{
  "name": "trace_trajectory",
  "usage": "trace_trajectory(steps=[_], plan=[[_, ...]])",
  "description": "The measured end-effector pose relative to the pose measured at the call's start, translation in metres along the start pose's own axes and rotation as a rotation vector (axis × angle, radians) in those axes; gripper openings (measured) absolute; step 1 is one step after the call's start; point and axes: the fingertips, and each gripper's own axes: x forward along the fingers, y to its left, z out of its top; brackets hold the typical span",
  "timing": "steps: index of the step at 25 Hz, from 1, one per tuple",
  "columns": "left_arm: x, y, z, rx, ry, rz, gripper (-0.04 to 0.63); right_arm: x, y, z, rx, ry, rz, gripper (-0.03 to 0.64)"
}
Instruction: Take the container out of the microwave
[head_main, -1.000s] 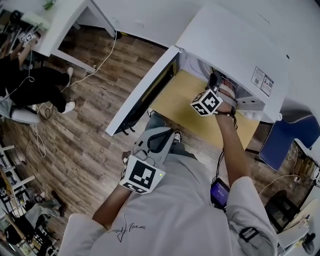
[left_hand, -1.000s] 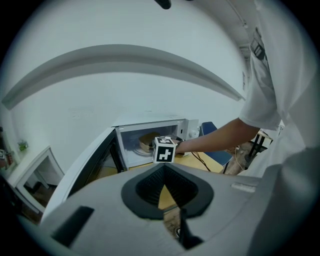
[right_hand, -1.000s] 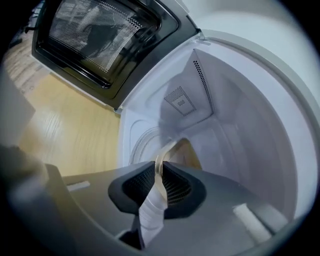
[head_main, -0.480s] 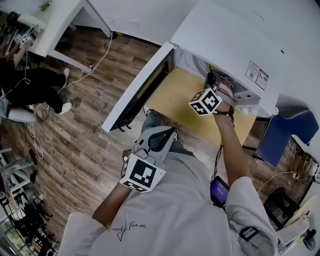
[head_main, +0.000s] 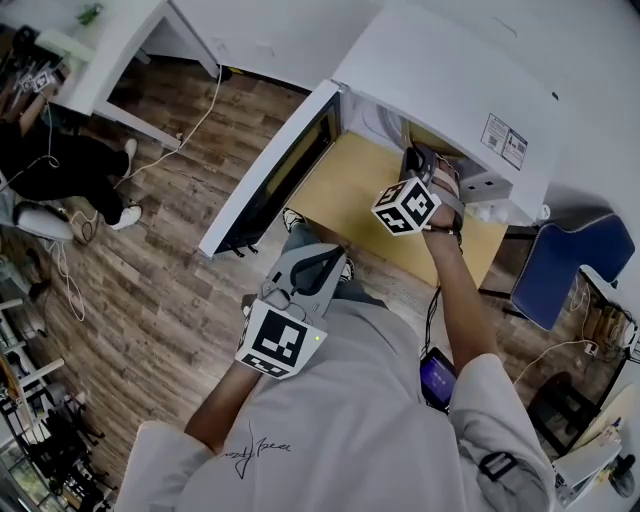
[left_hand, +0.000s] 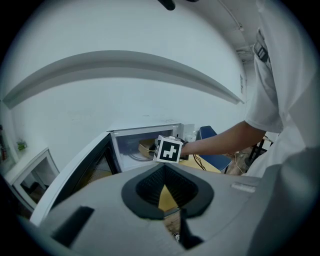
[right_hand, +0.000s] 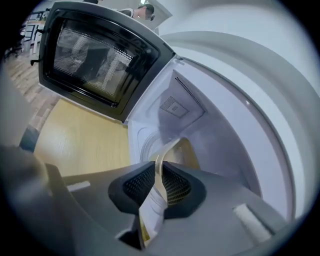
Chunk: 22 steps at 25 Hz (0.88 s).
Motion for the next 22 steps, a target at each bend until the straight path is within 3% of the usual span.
trace_trajectory(steps=[7,17,22], plan=[[-0.010,0.008,0.000,-0.049,-0.024,0.040,0.002,-0.018,0.004,0.004,0.031,-0.033,0.035,0.060],[-0.016,0.009,0.002,-0.136,-0.064,0.054,0.002,-0.057,0.012,0.009,0.154,-0.085,0.107,0.060],[-0.018,0.018,0.003,-0.128,-0.075,0.086,0.002,-0.074,0.017,0.013,0.196,-0.117,0.139,0.060]])
